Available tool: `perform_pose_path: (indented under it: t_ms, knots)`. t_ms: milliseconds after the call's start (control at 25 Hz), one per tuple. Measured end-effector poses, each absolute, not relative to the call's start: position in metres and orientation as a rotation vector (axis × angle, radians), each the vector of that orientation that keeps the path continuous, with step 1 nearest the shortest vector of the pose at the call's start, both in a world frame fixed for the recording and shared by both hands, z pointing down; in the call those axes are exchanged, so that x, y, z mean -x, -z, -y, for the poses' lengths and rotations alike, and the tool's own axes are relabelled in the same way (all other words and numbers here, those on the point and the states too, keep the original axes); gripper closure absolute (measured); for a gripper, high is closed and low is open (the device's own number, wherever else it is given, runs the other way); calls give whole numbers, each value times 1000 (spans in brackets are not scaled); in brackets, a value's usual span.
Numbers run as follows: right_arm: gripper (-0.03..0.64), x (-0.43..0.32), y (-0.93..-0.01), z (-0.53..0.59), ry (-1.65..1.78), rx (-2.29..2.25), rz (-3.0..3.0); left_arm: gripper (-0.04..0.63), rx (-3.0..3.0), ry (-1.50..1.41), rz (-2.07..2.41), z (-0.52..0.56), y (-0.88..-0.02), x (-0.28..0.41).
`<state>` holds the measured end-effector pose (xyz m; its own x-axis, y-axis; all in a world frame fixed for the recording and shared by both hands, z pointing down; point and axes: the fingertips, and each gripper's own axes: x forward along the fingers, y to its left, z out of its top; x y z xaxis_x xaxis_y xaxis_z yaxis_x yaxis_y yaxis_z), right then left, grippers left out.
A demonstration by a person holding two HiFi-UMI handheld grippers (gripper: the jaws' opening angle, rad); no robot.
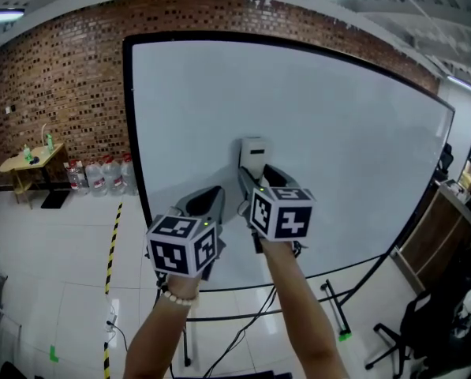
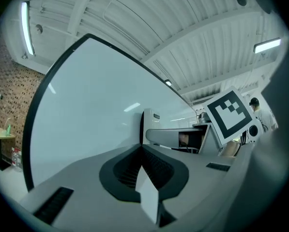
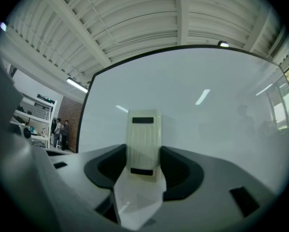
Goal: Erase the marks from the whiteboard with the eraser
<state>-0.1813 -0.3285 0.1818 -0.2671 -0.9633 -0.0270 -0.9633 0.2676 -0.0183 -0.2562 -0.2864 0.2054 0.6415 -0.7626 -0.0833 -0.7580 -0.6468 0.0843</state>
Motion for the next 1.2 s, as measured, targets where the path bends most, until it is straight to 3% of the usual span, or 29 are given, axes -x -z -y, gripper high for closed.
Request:
perform_pose_path:
  t_ms: [760, 1200]
  knots:
    - [372, -25, -187, 325, 28, 1926, -2441, 607, -2814, 109, 1294, 274, -212, 63]
    - [372, -97, -188, 330, 21, 1959, -2431, 607, -2826, 78, 1234, 286, -220, -13]
